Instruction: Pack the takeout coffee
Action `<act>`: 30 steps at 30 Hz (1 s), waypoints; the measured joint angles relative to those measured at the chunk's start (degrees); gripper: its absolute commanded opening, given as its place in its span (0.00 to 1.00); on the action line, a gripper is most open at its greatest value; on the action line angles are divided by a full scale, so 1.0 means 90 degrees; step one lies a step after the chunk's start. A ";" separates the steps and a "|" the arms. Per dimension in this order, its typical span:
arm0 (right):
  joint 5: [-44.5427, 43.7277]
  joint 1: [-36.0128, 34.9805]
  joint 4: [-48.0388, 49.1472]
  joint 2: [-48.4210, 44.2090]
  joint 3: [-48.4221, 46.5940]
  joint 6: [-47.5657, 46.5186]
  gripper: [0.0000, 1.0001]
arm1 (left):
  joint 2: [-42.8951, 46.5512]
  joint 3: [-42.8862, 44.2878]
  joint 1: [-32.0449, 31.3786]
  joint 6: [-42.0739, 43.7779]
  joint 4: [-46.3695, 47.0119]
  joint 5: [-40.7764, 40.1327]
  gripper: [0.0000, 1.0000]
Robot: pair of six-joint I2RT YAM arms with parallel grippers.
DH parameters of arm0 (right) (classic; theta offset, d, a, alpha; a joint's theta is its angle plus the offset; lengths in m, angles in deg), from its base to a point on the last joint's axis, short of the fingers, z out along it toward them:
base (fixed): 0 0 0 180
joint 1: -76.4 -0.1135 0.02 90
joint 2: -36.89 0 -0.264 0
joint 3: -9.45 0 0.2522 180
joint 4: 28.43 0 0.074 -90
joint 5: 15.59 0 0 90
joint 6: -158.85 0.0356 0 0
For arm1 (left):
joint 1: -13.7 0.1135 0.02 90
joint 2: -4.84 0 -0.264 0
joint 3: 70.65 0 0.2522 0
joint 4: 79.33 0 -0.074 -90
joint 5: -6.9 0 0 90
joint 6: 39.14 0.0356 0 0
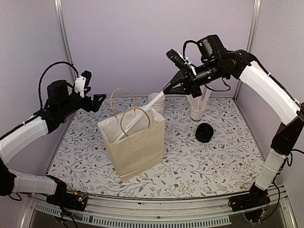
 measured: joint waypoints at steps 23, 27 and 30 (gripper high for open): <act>-0.0160 0.1268 0.0437 0.0114 0.0253 0.0595 0.99 | 0.0000 0.0000 0.0000 -0.0024 -0.0015 0.0066 1.00; -0.0398 0.2567 0.1430 -0.0850 0.1579 0.1049 0.99 | 0.0000 0.0000 0.0007 -0.0180 -0.0015 -0.0097 1.00; -0.0867 0.3441 0.2234 -0.1292 0.2407 0.1498 0.99 | 0.0000 0.0002 0.0061 -0.0393 -0.0012 -0.0265 1.00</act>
